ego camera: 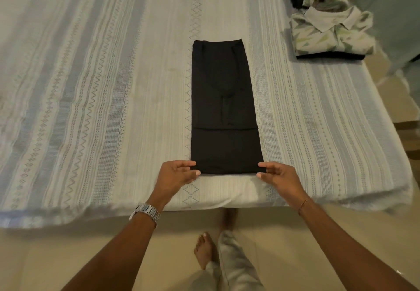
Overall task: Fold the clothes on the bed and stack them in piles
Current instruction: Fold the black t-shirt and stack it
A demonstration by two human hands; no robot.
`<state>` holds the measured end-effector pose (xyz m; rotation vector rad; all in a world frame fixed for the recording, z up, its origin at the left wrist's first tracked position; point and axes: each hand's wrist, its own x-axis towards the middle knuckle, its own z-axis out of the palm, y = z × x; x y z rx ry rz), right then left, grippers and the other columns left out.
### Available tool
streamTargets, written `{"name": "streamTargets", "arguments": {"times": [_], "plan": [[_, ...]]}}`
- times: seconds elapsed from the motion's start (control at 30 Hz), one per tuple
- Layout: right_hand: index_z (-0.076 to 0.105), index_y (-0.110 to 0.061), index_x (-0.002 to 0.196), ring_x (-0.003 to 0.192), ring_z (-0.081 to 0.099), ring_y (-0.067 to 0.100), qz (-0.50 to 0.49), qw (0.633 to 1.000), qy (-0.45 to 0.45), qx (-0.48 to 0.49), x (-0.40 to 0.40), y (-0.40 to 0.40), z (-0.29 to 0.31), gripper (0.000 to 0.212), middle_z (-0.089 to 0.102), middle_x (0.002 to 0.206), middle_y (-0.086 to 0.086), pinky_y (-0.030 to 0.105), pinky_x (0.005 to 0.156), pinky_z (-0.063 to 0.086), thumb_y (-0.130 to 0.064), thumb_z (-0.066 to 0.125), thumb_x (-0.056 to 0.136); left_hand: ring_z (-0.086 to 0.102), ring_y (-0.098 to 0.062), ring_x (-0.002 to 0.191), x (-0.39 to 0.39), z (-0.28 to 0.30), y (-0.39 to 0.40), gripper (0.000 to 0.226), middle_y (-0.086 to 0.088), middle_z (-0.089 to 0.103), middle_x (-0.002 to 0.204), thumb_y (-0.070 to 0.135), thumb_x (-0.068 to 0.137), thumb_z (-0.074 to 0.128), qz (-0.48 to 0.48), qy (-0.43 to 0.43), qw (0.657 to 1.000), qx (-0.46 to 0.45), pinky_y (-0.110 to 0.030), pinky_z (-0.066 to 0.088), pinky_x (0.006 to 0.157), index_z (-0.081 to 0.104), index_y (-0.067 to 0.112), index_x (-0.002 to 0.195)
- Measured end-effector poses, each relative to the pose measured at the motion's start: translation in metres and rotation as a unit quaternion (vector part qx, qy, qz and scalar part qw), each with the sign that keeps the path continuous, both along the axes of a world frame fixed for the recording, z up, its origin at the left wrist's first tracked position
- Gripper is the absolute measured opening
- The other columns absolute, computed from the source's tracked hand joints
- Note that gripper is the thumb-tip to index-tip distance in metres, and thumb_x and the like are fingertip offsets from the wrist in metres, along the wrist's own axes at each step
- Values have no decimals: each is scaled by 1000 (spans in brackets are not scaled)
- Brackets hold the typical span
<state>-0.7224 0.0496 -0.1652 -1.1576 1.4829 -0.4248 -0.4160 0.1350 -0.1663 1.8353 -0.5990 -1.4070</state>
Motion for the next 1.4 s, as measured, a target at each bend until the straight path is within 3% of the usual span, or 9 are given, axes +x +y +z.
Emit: {"name": "streamTargets", "arguments": {"times": [0.07,0.13,0.27,0.4,0.57,0.67,0.8,1.03,1.4], "plan": [[75,-16,113,90,69,2,0,1000,7,-15,0,3,4,37,74,103,2,11,71,54,1,81,81,71,-12,95,1,4,3,42,-4,74,100,8,72,90,-28,-50,998,-4,-17,58,72,76,16,111],[76,-19,109,94,71,9,-4,999,16,-44,1,2,6,34,75,103,1,15,77,57,-2,82,81,71,-11,96,3,4,2,42,-2,74,101,10,70,91,-57,-126,990,-14,-24,60,82,77,20,108],[76,-25,103,93,72,8,10,993,42,-108,6,-10,19,20,76,97,-7,18,83,58,-12,78,88,73,-9,79,5,16,-12,23,-1,77,88,9,80,84,-58,-235,967,-79,-31,62,82,78,15,102],[76,-26,102,88,69,5,12,982,61,-181,13,-36,33,10,73,95,-9,17,78,53,-23,74,93,72,-8,64,9,29,-42,19,1,75,78,26,93,73,-51,-264,953,-142,-29,62,68,77,11,103],[71,-29,99,90,60,0,26,967,94,-235,24,-84,41,4,63,97,-11,13,73,44,-30,71,94,65,-11,68,22,33,-93,25,3,70,79,32,98,64,-48,-311,932,-179,-18,52,68,76,10,101],[71,-28,98,89,63,-7,22,970,75,-232,34,-116,41,4,68,95,-16,10,74,45,-30,70,95,64,-11,80,31,27,-128,28,1,71,91,34,98,64,-30,-323,928,-181,-13,45,71,76,10,103],[71,-29,95,85,64,-12,10,972,50,-230,49,-157,37,2,70,90,-19,2,73,45,-29,69,96,65,-16,89,41,18,-169,30,-2,72,97,38,98,63,-15,-325,932,-162,-17,46,76,75,11,103],[74,-19,97,89,69,5,-7,983,43,-179,75,-226,2,11,74,92,-7,18,81,53,-30,73,94,64,-15,78,49,-9,-226,31,-2,69,85,39,99,61,11,-302,948,-98,-27,50,77,72,11,94],[75,-12,94,84,68,4,15,982,88,-166,91,-283,-41,21,73,89,-5,10,72,49,-34,74,92,66,-22,72,60,-49,-264,32,-3,67,75,41,99,62,37,-330,942,-45,-41,59,78,69,12,88]]}}
